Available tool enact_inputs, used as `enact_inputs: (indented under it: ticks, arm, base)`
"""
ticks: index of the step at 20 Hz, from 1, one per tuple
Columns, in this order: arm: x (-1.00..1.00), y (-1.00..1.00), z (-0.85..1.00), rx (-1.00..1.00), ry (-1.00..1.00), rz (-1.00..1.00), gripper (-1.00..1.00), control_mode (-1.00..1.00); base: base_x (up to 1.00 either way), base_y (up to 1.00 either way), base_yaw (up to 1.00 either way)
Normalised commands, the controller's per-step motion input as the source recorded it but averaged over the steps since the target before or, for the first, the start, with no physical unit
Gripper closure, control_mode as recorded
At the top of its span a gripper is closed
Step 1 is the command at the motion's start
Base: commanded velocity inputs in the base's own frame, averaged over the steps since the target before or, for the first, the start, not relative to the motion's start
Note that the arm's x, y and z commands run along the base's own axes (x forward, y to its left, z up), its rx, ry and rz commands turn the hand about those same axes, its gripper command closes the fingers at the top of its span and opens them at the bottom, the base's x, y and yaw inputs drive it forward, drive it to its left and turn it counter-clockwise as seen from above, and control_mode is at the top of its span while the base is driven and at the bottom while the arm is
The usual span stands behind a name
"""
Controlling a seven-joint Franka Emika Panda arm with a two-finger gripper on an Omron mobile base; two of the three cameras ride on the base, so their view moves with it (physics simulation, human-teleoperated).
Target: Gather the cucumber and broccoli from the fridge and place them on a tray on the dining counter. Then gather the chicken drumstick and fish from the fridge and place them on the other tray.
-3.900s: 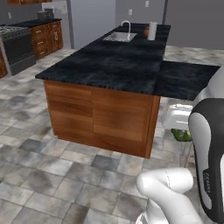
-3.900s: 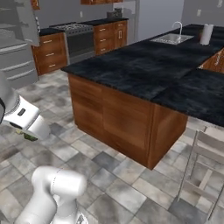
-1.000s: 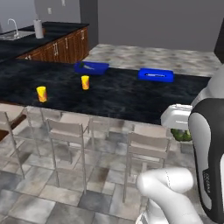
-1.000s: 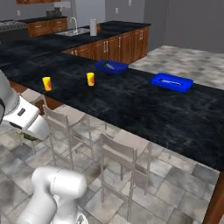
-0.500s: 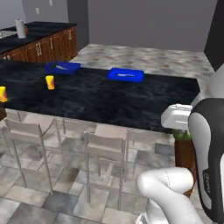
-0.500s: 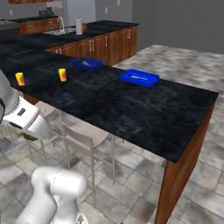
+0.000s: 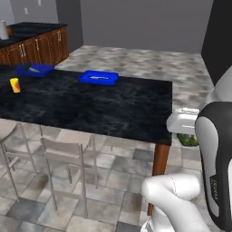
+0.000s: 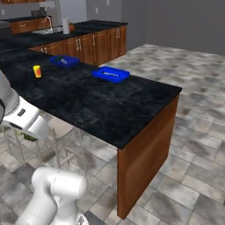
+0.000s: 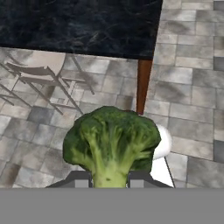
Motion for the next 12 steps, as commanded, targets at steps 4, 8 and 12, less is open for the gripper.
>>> enact_inputs:
  ticks: [4,8,12]
  arm:
    - [0.0,0.0,0.0,0.0,0.0,0.0,1.0,1.0]
    - [0.0,0.0,0.0,0.0,0.0,0.0,1.0,1.0]
    - [0.0,0.0,0.0,0.0,0.0,0.0,1.0,1.0]
  base:
    - [0.03,-1.0,0.0]
    - [0.15,-1.0,0.0]
    - [0.27,-1.0,0.0]
